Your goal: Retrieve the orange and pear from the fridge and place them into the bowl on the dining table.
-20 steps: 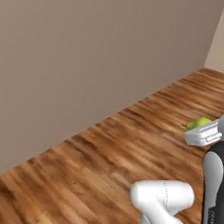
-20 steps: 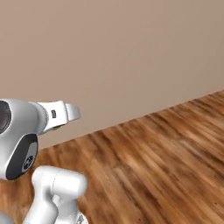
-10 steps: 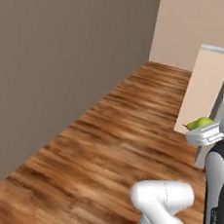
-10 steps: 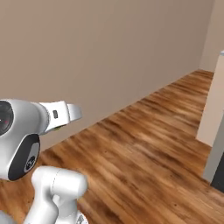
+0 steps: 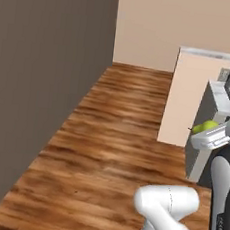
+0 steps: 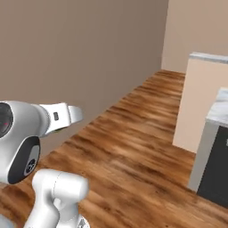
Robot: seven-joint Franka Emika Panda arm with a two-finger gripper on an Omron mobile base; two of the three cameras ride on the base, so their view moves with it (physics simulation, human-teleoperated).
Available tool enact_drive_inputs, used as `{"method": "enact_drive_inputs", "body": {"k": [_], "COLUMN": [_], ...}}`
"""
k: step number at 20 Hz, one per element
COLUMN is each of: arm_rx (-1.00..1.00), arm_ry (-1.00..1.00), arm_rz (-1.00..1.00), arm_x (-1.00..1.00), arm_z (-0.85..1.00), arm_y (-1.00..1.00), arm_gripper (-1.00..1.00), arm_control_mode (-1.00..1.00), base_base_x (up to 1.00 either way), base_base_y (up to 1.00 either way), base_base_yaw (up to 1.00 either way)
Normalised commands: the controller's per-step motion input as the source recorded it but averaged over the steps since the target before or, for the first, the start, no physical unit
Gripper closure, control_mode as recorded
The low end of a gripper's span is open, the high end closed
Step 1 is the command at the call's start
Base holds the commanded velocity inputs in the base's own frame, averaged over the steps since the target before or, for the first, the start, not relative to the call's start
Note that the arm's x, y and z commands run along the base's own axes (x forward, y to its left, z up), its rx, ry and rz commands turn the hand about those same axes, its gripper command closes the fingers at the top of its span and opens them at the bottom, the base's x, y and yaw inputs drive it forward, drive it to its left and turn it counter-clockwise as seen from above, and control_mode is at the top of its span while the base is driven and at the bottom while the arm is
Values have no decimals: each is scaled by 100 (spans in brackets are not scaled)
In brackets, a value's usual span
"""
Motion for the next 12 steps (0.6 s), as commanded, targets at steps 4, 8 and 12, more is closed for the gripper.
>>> {"method": "enact_drive_inputs", "body": {"k": [4,8,12], "arm_rx": [0,0,0], "arm_ry": [0,0,0], "arm_rz": [0,0,0], "arm_x": [0,0,0], "arm_z": [0,0,0], "arm_y": [0,0,0], "arm_gripper": [100,100,100], "arm_control_mode": [100,100,100], "base_base_x": [100,100,100], "base_base_y": [39,37,44], "base_base_yaw": [-41,-41,-40]}}
